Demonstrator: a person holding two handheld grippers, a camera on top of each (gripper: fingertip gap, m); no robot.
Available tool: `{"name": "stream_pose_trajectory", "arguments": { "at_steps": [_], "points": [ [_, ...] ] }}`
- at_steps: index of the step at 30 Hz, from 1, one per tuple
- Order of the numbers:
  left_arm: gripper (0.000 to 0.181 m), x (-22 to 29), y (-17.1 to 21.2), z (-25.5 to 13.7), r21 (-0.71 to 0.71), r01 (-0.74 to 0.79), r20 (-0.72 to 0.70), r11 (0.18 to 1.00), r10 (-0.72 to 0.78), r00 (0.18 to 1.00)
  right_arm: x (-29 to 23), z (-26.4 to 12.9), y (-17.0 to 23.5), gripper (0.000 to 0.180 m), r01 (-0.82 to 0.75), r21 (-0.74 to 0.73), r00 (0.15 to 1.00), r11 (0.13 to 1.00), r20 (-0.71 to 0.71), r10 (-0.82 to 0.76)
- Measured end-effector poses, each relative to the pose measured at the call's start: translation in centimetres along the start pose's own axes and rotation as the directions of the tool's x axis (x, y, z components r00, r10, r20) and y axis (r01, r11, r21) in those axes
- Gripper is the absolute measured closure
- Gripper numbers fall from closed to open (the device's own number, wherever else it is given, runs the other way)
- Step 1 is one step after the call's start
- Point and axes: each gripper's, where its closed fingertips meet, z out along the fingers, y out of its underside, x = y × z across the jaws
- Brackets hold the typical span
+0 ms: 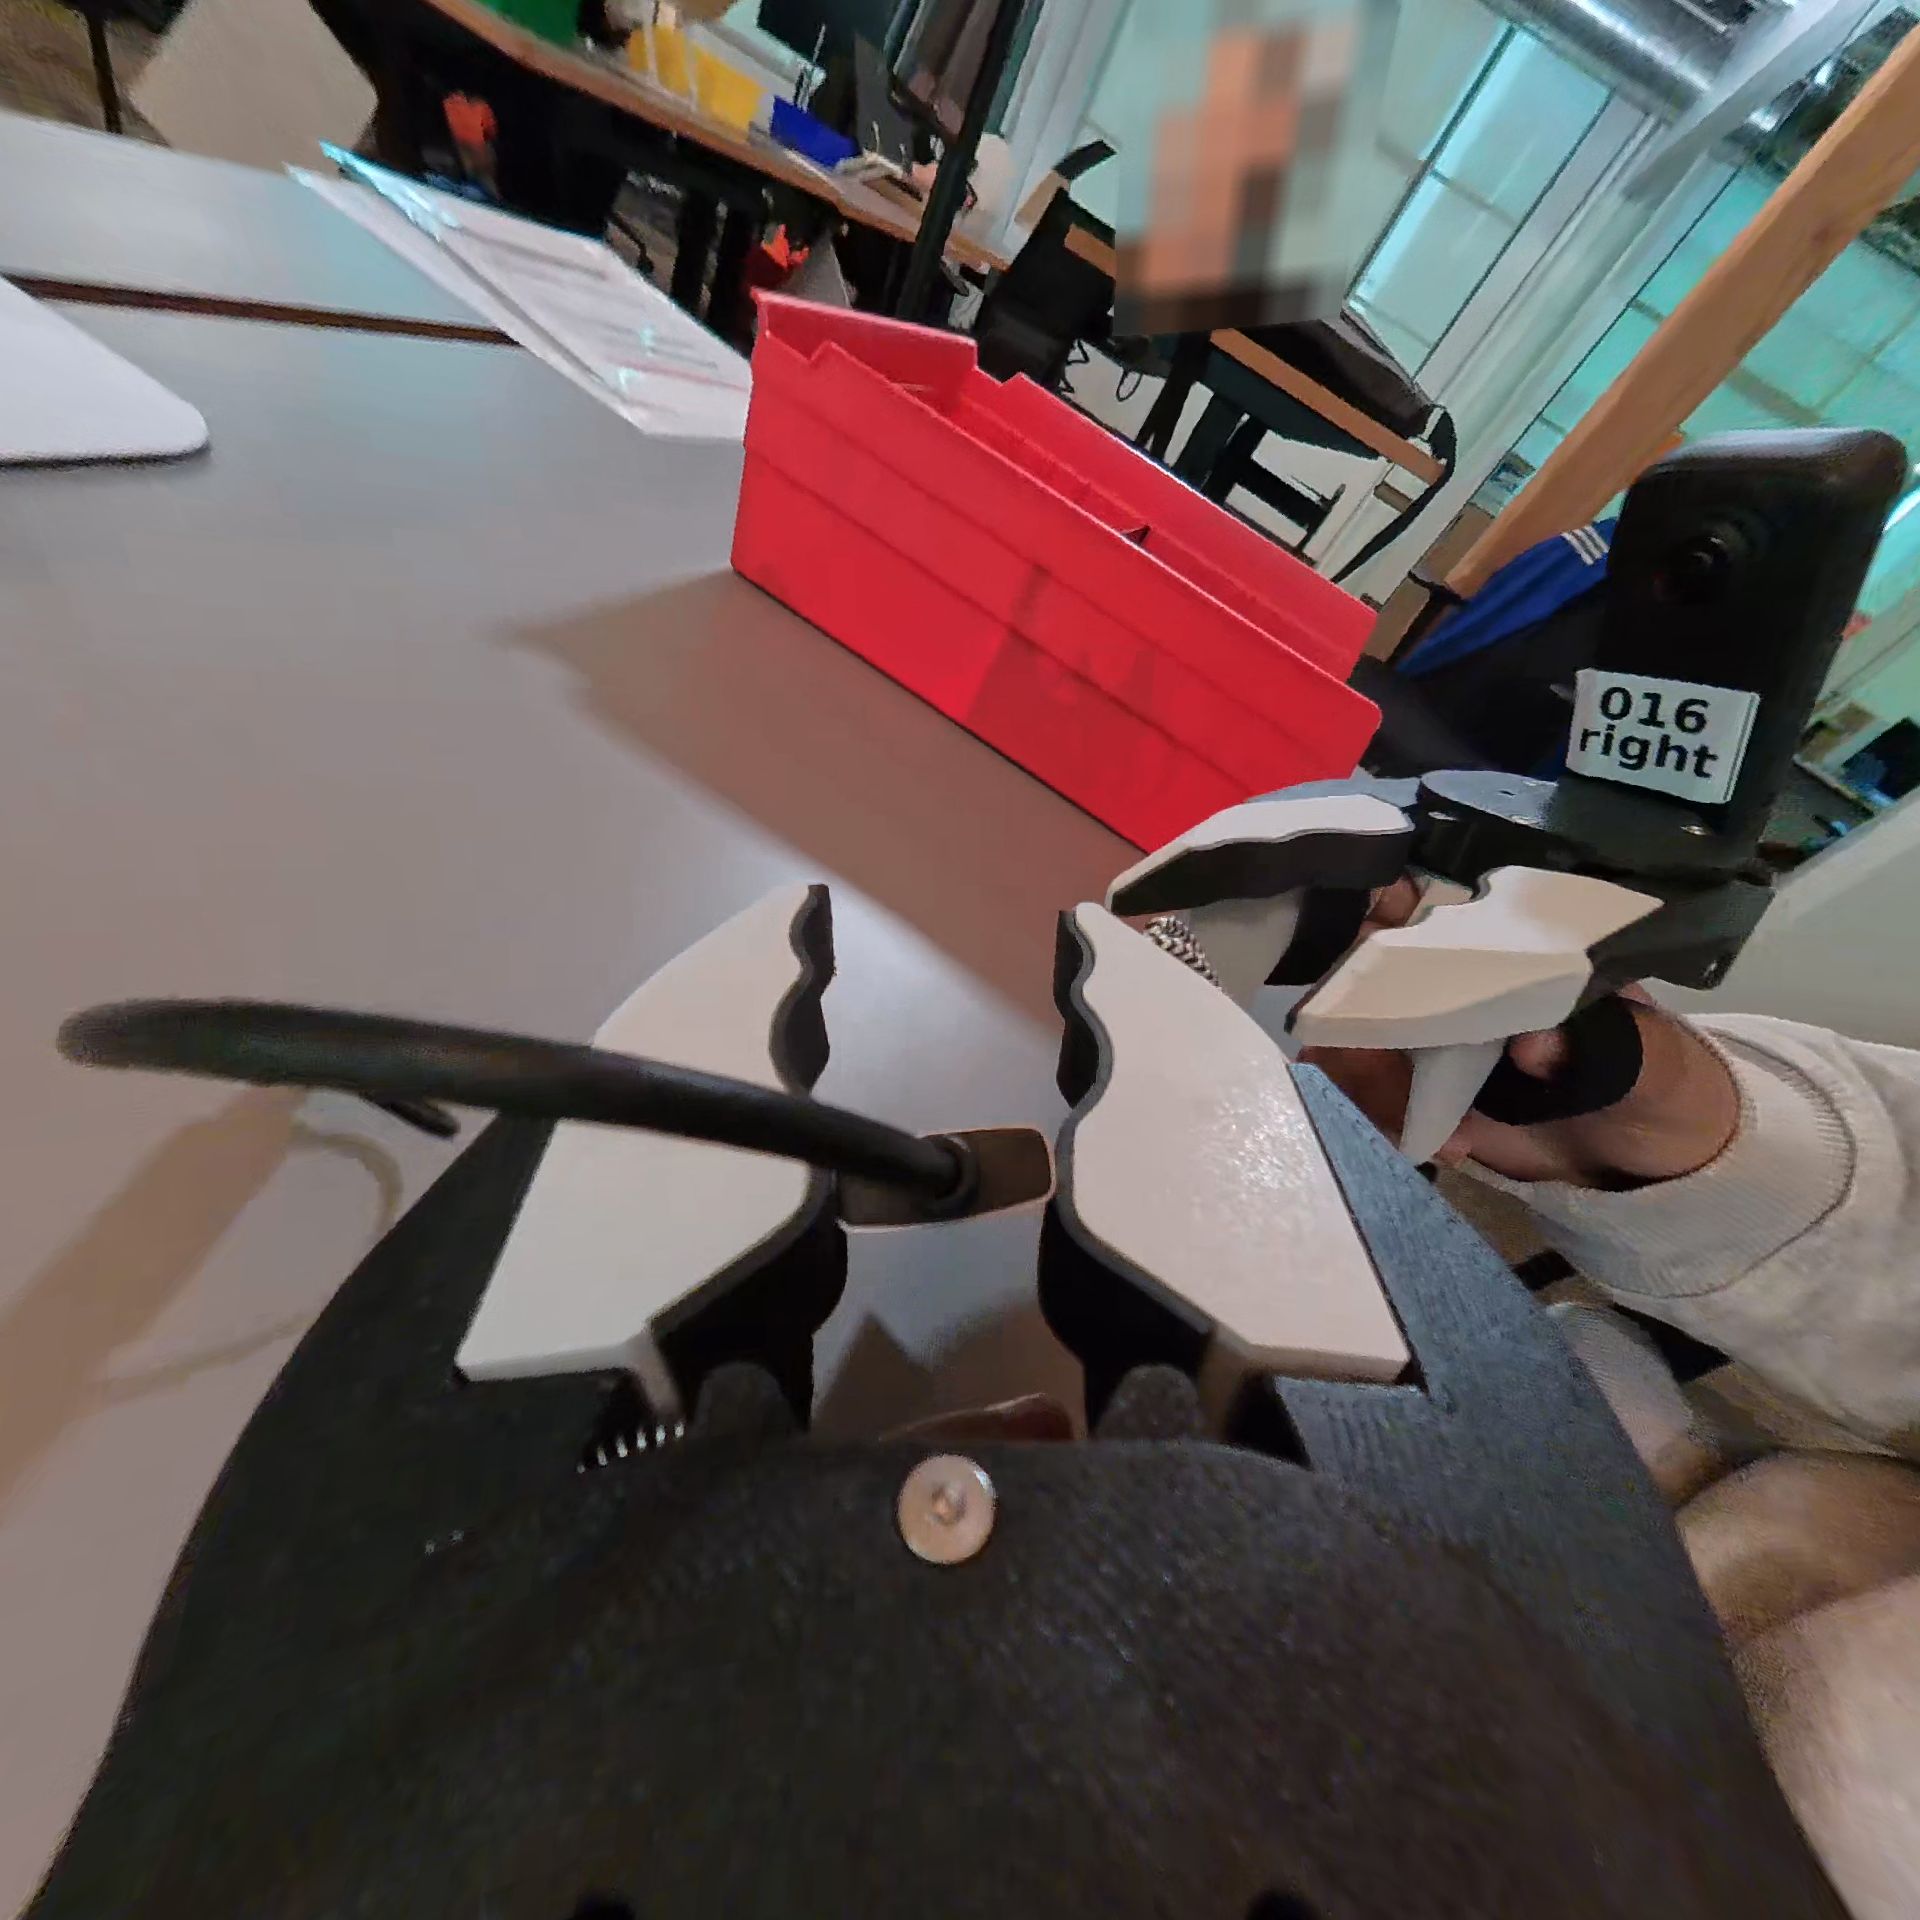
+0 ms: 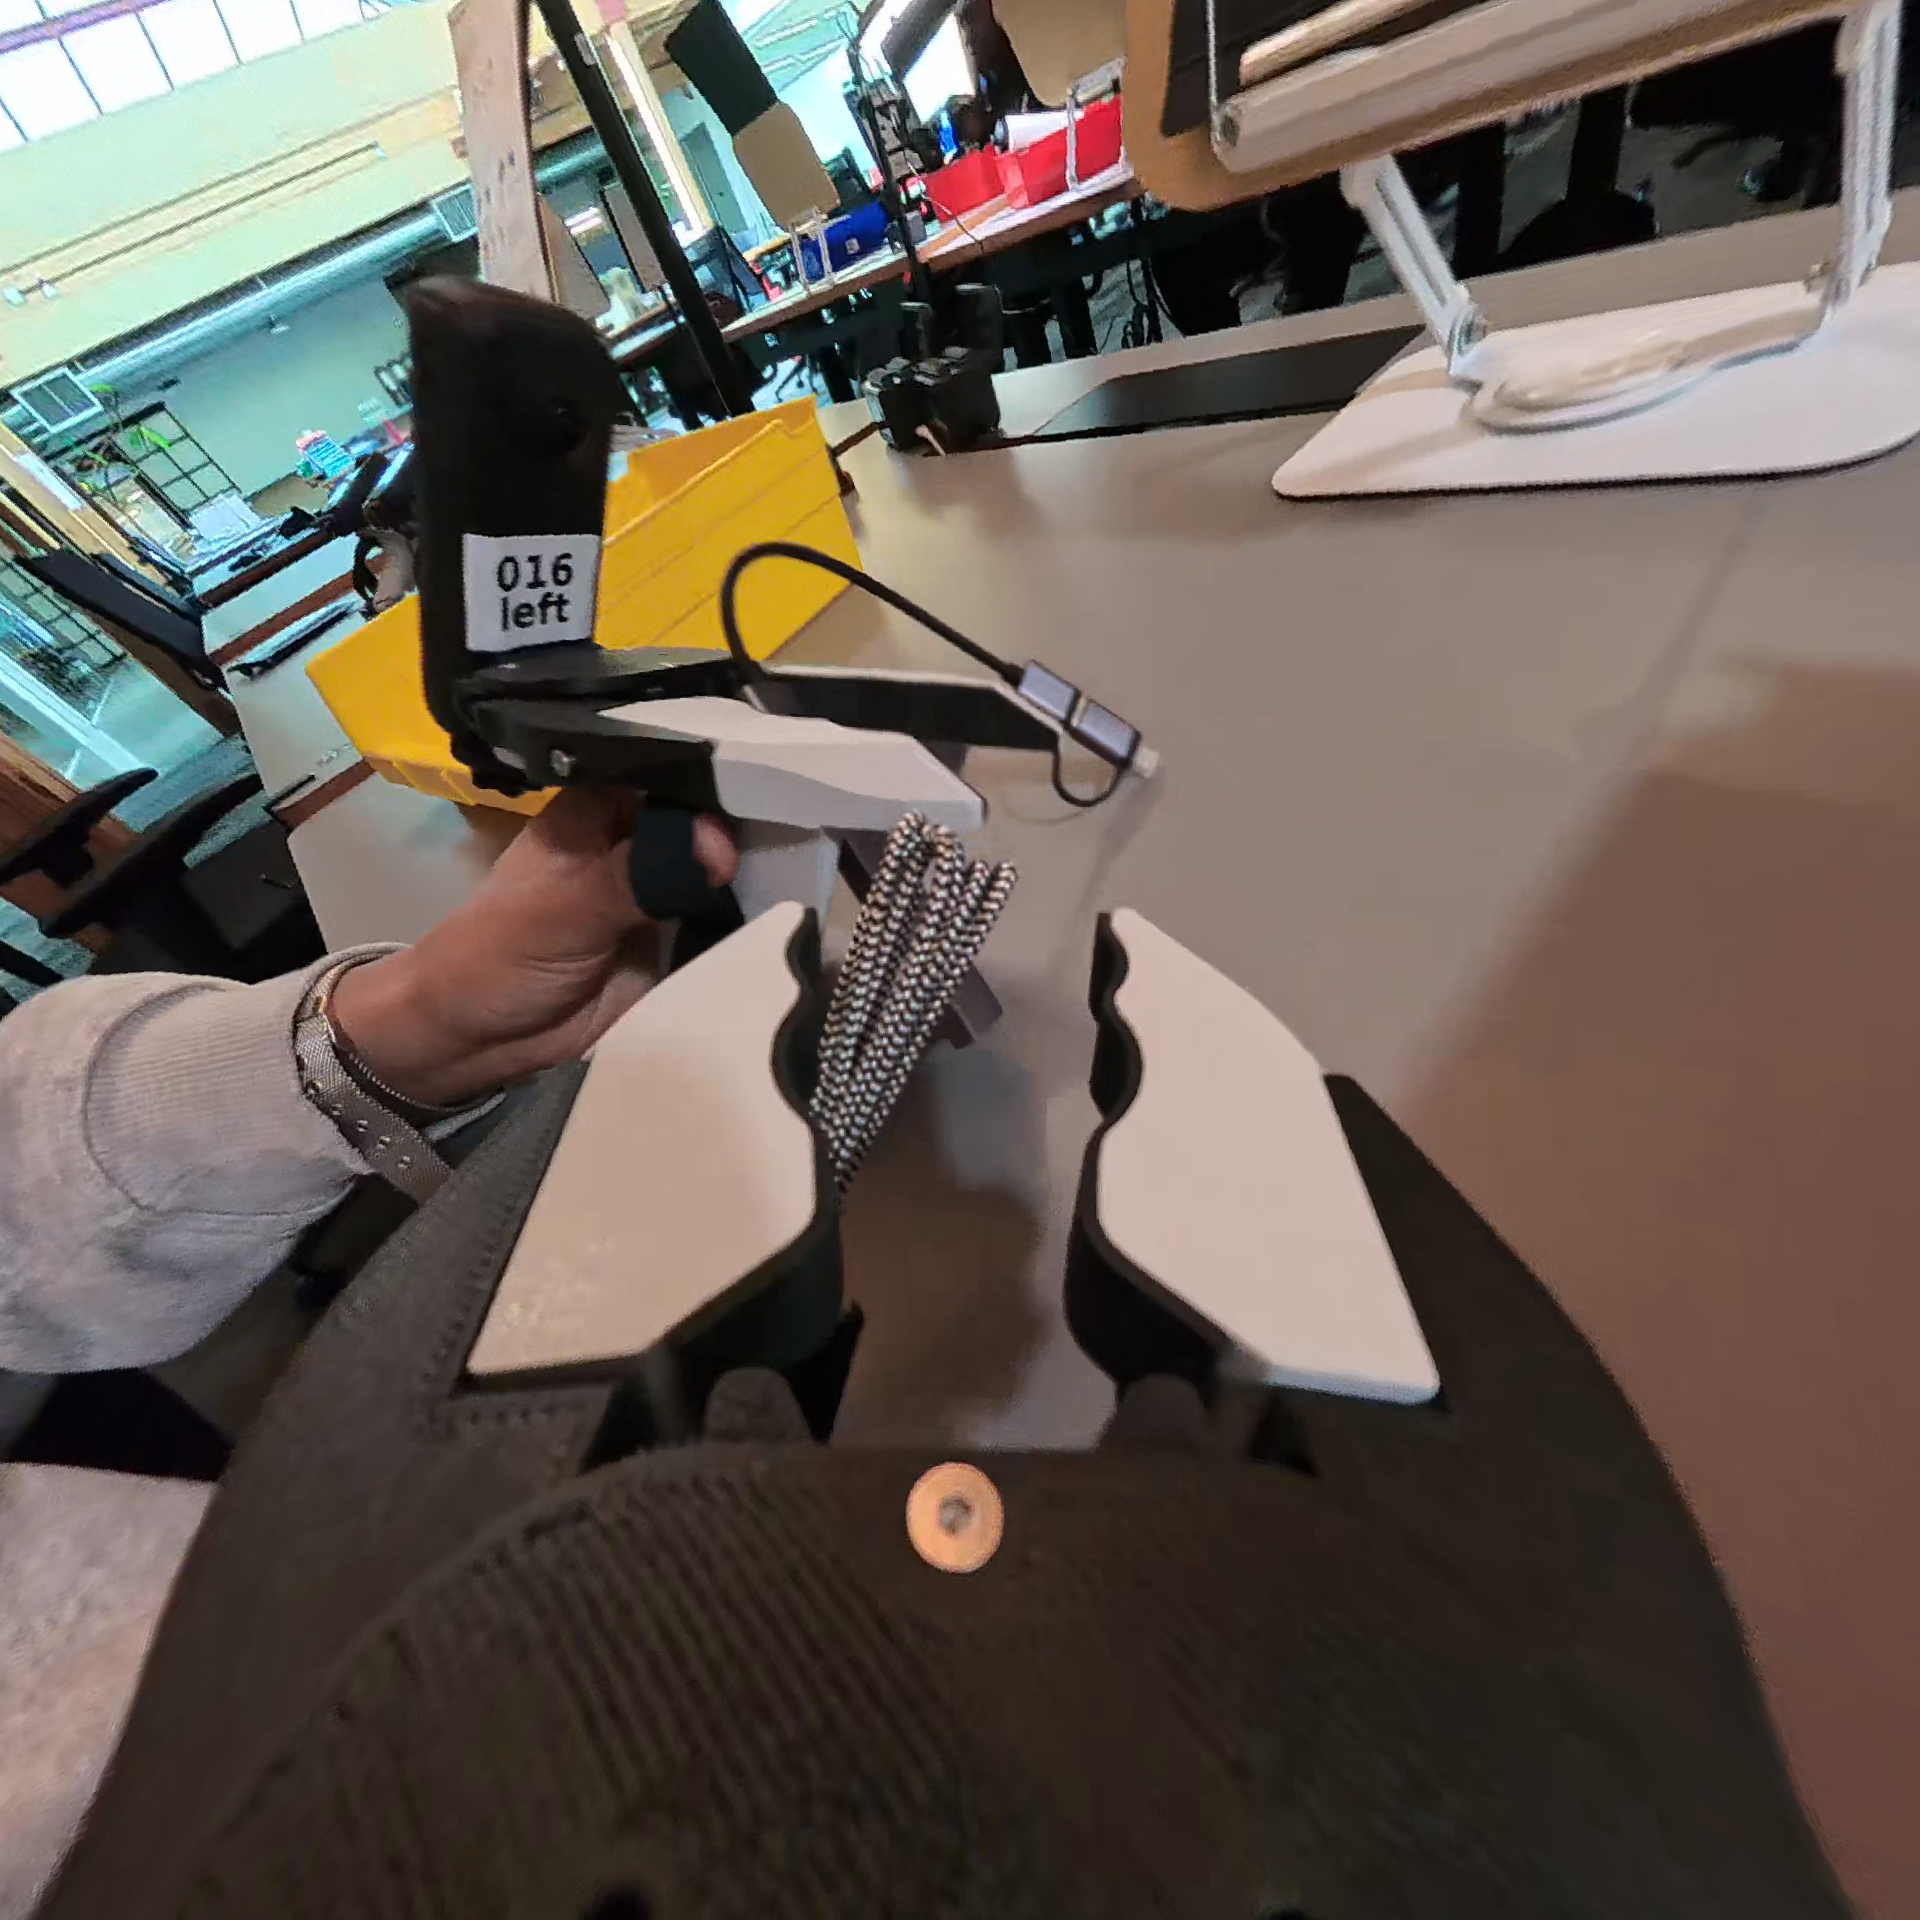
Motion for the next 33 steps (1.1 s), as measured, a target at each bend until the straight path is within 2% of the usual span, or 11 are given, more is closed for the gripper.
{"name": "stream_pose_trajectory", "arguments": {
  "at_steps": [1, 9, 12, 13, 16, 19, 20, 23, 25, 30, 33],
  "points": [
    [0.137, 0.0, -0.3, -0.1, 0.014, -0.024, 0.002, 1.000, 0.024, 1.000, 0.2, 0.1, 0.3, 0.131, -0.026, -0.014, 1.000, 1.000, 0.002, 0.026],
    [0.138, 1.3, -1.9, -0.7, 0.120, -0.068, -0.060, 0.990, 0.076, 0.995, -2.6, 1.5, 3.3, 0.129, -0.321, -0.194, 0.909, 0.927, 0.211, 0.359],
    [0.139, 1.8, -1.9, -0.6, 0.126, -0.063, -0.077, 0.990, 0.073, 0.994, -4.2, 1.9, 4.0, 0.125, -0.309, -0.240, 0.893, 0.920, 0.259, 0.368],
    [0.139, 2.2, -2.0, -0.5, 0.133, -0.055, -0.094, 0.990, 0.068, 0.993, -4.5, 2.0, 4.2, 0.126, -0.288, -0.250, 0.901, 0.924, 0.256, 0.350],
    [0.138, 3.2, -1.6, 0.0, 0.110, -0.047, -0.139, 0.993, 0.062, 0.988, -4.4, 2.1, 4.3, 0.157, -0.242, -0.244, 0.931, 0.939, 0.216, 0.296],
    [0.139, 3.7, -1.5, -0.1, 0.102, -0.060, -0.160, 0.993, 0.076, 0.984, -4.1, 2.0, 4.7, 0.162, -0.251, -0.264, 0.930, 0.931, 0.202, 0.308],
    [0.137, 3.8, -1.7, -0.2, 0.106, -0.047, -0.172, 0.993, 0.064, 0.983, -3.9, 2.0, 4.5, 0.163, -0.277, -0.252, 0.922, 0.927, 0.202, 0.330],
    [0.109, 3.6, -1.9, -0.1, 0.132, -0.010, -0.162, 0.991, 0.032, 0.986, -2.7, 1.6, 3.2, 0.166, -0.399, -0.181, 0.877, 0.899, 0.213, 0.431],
    [0.103, 3.4, -1.5, 0.2, 0.117, -0.022, -0.147, 0.993, 0.039, 0.988, -1.7, 1.2, 2.6, 0.166, -0.444, -0.144, 0.860, 0.884, 0.210, 0.466],
    [0.104, 3.1, -0.4, 0.9, 0.065, -0.055, -0.097, 0.996, 0.062, 0.993, 0.0, 0.4, 1.2, 0.167, -0.483, -0.040, 0.856, 0.875, 0.191, 0.481],
    [0.122, 3.5, 0.7, 1.2, -0.007, -0.019, -0.140, 1.000, 0.018, 0.990, 0.6, -0.1, 0.4, 0.167, -0.488, 0.026, 0.859, 0.872, 0.188, 0.476]
  ]
}}
